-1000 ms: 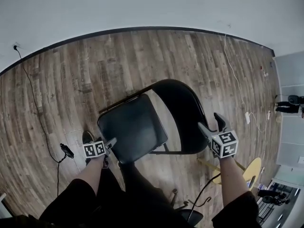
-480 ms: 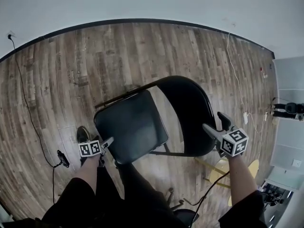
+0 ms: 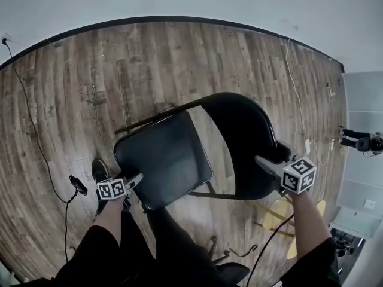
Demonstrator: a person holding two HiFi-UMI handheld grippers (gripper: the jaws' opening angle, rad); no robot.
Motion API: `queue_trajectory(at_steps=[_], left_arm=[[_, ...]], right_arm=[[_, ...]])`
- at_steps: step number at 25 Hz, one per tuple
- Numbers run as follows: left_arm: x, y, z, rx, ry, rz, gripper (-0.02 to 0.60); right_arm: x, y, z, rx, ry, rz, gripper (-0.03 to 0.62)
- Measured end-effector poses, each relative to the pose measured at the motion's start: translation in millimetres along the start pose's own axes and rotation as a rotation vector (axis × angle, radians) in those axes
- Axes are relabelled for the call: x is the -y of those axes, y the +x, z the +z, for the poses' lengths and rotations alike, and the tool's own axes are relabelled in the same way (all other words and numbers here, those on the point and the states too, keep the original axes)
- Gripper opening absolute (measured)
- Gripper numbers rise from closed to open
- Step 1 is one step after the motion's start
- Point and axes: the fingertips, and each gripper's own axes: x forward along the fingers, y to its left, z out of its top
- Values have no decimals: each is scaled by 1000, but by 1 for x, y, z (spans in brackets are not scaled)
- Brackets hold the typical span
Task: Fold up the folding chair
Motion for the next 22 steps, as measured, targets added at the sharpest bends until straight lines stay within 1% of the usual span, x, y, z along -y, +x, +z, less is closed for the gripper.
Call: queue_trajectory(at_steps=[3,6,9,12,13,14,17,20,22], left_arm=[[-4,6,-1,1,-2,-4,518],[-8,9,-6,-22,13,6,517],[-1,17,-11,-44,-5,-35,517],[0,23,-14,-55,5,-43,514],[-1,25,-14,-56,11,-41,511],[-2,26,-14,-56,16,-39,508],[-7,29,-16,-56,20,-34,490],[-8,28,-19,-62,13,-31,486],[-6,27,-22,-83,-8,-44,486]], right_arm=[[-2,6,-3,-43,4,23,388],[-8,11,-8,-96,-23,56,388],[-16,15,-12,-152,-35,98,383],[-21,17,-18,-194,-41,128,370],[-21,16,-19,-200,-43,132,357],[-21,16,-19,-202,-45,135,328],[-21,16,-19,-205,-59,138,218],[-24,14,-20,-197,-50,151,198],[-25,12,-21,-191,-46,151,192]])
